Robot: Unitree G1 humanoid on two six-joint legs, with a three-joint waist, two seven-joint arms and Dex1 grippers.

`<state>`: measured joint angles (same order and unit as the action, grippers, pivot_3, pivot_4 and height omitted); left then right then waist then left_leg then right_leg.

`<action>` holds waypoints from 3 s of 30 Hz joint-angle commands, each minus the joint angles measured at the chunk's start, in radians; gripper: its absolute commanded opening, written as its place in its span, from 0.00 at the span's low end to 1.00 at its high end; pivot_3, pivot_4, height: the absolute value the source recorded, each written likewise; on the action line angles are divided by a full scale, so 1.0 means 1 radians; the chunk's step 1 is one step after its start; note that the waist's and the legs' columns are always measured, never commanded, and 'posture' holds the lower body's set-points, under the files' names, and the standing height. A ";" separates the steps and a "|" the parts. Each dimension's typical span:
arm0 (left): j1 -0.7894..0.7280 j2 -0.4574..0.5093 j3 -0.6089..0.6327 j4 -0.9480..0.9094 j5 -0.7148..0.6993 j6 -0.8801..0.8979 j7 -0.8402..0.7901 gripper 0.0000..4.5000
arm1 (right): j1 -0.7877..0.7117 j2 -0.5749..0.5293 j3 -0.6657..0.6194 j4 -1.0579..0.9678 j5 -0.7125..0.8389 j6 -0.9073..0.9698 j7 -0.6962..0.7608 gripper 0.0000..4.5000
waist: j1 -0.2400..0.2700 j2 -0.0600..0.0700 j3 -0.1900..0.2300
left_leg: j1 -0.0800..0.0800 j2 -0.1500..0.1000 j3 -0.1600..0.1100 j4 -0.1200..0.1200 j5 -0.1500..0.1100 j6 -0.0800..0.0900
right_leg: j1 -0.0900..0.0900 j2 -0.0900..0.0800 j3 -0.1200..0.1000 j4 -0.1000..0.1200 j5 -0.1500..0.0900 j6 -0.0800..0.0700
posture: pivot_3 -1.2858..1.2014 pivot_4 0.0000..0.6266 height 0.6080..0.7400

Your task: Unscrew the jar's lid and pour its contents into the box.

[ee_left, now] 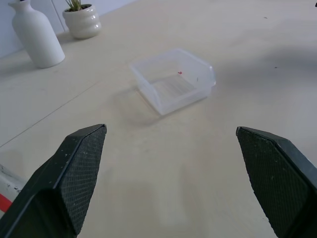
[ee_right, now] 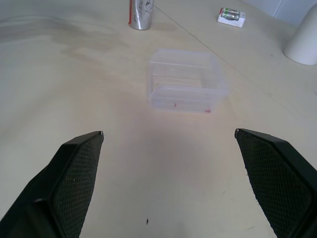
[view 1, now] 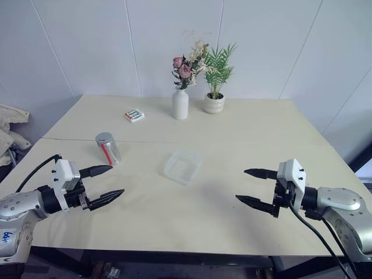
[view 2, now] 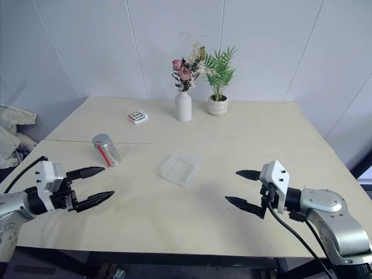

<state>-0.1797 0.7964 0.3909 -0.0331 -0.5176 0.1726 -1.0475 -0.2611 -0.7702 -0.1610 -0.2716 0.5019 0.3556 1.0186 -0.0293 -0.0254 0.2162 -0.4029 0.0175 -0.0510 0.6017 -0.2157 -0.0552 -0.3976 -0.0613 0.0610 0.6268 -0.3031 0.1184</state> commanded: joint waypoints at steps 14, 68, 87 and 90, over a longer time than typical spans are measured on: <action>0.157 -0.270 0.123 -0.103 0.125 -0.101 0.475 1.00 | -0.299 0.214 0.207 0.088 -0.017 -0.066 0.038 1.00 | 0.001 0.000 0.000 | 0.000 0.000 0.000 0.004 0.000 0.000 | 0.000 0.000 0.001 0.002 0.002 0.002 | 0.52 0.24 1.00; -0.771 -0.249 -0.095 1.203 0.382 -0.499 0.718 0.73 | -0.430 0.395 0.240 0.135 -0.096 -0.168 -0.094 1.00 | 0.001 -0.002 -0.001 | -0.003 -0.001 0.000 0.009 0.000 0.001 | 0.000 0.002 0.000 0.001 0.007 0.006 | 0.52 0.24 1.00; -0.551 -0.319 -0.184 0.546 0.161 -0.259 0.250 0.44 | -0.443 0.388 0.242 0.065 -0.061 -0.085 -0.129 1.00 | -0.004 -0.002 -0.001 | -0.004 -0.001 0.000 0.008 0.000 0.001 | 0.000 0.001 0.001 0.001 0.007 0.006 | 0.52 0.24 1.00; -0.466 -0.303 -0.231 0.352 0.115 -0.125 0.186 0.44 | -0.454 0.383 0.253 0.016 -0.051 -0.021 -0.153 1.00 | -0.005 -0.002 -0.001 | -0.003 0.000 0.001 0.008 0.000 0.001 | 0.000 0.002 0.001 0.001 0.007 0.005 | 0.52 0.24 1.00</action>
<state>-0.6633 0.4729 0.1752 0.4412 -0.3561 -0.0190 -0.8188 -0.6928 -0.3807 0.1032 -0.1888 0.4242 0.3019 0.8836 -0.0339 -0.0274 0.2150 -0.4059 0.0180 -0.0504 0.6092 -0.2154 -0.0545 -0.3979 -0.0592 0.0622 0.6285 -0.2966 0.1234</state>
